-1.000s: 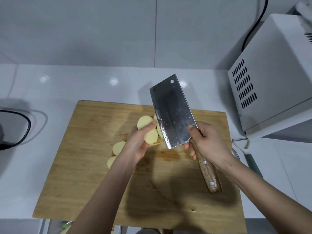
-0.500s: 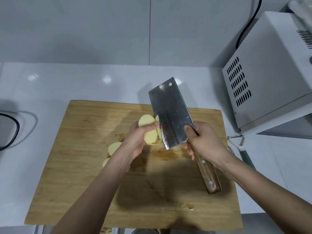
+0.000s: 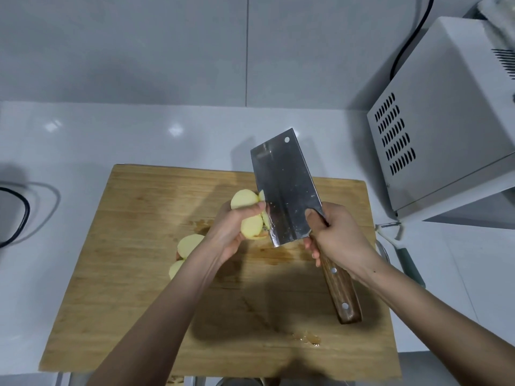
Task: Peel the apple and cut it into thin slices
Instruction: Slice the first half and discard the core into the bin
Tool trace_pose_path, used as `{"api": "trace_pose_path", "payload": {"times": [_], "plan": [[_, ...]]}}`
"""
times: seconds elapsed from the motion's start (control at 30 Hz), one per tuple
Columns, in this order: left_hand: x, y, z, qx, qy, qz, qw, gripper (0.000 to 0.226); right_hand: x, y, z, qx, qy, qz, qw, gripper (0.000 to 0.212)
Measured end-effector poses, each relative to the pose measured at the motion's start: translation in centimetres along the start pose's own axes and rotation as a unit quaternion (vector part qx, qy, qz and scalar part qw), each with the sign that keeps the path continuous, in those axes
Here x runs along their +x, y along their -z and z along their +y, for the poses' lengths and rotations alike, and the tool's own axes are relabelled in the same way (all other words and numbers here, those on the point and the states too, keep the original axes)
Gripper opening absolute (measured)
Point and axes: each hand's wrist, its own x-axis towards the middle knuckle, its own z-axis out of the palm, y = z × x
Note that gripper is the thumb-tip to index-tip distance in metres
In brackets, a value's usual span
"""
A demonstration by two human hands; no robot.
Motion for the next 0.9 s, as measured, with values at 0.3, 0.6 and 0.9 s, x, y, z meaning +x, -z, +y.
{"api": "trace_pose_path", "payload": {"times": [0.3, 0.6, 0.9], "plan": [[-0.1, -1.0, -0.7, -0.047, -0.026, 0.060, 0.997, 0.032, -0.3, -0.9, 0.3, -0.009, 0.026, 0.024, 0.999, 0.023], [-0.2, -0.9, -0.1, -0.048, -0.021, 0.051, 0.997, 0.028, -0.8, -1.5, 0.5, 0.006, 0.030, 0.050, 0.998, 0.023], [-0.4, -0.2, 0.6, 0.053, -0.026, 0.008, 0.998, 0.034, -1.2, -1.4, 0.8, 0.032, 0.007, 0.032, 0.999, 0.023]]}}
